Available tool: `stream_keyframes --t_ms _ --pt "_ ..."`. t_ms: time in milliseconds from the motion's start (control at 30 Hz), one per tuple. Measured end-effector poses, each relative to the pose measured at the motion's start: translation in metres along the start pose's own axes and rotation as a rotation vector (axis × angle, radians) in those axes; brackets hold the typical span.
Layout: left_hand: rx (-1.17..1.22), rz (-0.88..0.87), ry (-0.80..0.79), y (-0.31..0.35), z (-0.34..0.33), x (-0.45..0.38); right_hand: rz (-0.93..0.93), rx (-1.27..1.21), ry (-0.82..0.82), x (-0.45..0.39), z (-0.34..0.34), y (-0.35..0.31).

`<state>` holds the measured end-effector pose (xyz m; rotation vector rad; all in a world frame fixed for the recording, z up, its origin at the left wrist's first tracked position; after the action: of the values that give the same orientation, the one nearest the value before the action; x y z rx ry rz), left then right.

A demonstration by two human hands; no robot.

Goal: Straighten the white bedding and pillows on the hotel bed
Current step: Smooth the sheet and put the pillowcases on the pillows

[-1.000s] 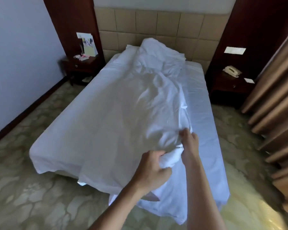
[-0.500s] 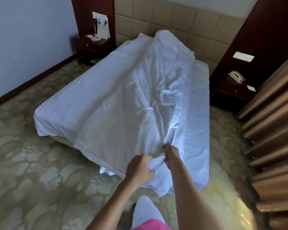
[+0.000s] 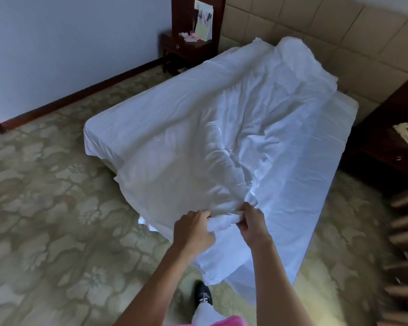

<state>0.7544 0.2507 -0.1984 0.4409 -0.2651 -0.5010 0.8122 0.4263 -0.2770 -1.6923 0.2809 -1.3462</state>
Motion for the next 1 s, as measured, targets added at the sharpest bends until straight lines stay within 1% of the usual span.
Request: stream_keyframes --t_ms 67,133,233,300,333,367,400,433,467,533,567,600,633,667,700,733,867,1000 --pt "-0.096 -0.036 -0.070 0.035 -0.017 -0.002 0.115 0.003 -0.042 -0.003 0.015 -0.032" --pt "-0.143 -0.081 -0.092 0.068 -0.019 0.001 0.258 0.016 -0.088 0.006 0.019 -0.069" --pt "-0.066 -0.112 -0.080 0.095 0.000 0.010 0.494 -0.022 -0.124 0.033 0.025 -0.114" --pt "0.029 -0.122 -0.123 0.102 0.005 0.018 0.571 -0.112 -0.120 0.046 0.039 -0.130" --pt "0.054 -0.109 -0.158 0.104 0.001 0.022 0.591 -0.118 -0.118 0.050 0.046 -0.132" --pt "0.029 -0.083 -0.208 0.104 -0.008 0.025 0.593 -0.070 -0.119 0.049 0.050 -0.128" --pt "-0.029 -0.061 -0.255 0.102 -0.021 0.029 0.560 0.023 -0.121 0.042 0.054 -0.117" --pt "-0.118 -0.061 -0.288 0.098 -0.036 0.034 0.478 0.141 -0.122 0.032 0.058 -0.097" --pt "-0.221 -0.081 -0.297 0.092 -0.052 0.040 0.351 0.253 -0.135 0.020 0.063 -0.071" --pt "-0.378 -0.065 -0.339 0.069 -0.083 0.053 0.047 0.470 -0.198 0.005 0.081 -0.008" --pt "-0.384 -0.036 -0.393 0.056 -0.098 0.061 -0.061 0.574 -0.220 0.004 0.093 0.020" --pt "-0.327 0.000 -0.450 0.046 -0.112 0.069 -0.125 0.640 -0.230 0.006 0.107 0.043" --pt "-0.243 0.034 -0.510 0.040 -0.125 0.075 -0.151 0.639 -0.224 0.011 0.119 0.060" --pt "-0.135 0.075 -0.547 0.037 -0.134 0.081 -0.153 0.584 -0.208 0.015 0.130 0.071" --pt "-0.034 0.104 -0.548 0.036 -0.140 0.085 -0.144 0.534 -0.185 0.020 0.139 0.079" --pt "0.017 0.120 -0.523 0.037 -0.143 0.087 -0.127 0.515 -0.158 0.023 0.147 0.084" --pt "0.009 0.123 -0.406 0.045 -0.148 0.094 -0.030 0.558 -0.046 0.031 0.177 0.080" --pt "0.060 0.124 -0.335 0.065 -0.152 0.098 0.060 0.569 0.057 0.037 0.217 0.064"
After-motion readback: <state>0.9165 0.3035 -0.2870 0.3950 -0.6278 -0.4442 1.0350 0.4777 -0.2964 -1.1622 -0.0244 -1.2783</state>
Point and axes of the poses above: each hand's wrist, its own x-axis away from the middle knuckle, its own z-axis out of the back of the hand, y = z × x, the point moved 7 cm from there along -x, towards the middle knuckle, and after that the axes turned 7 degrees about y, right-handed, at the moved point
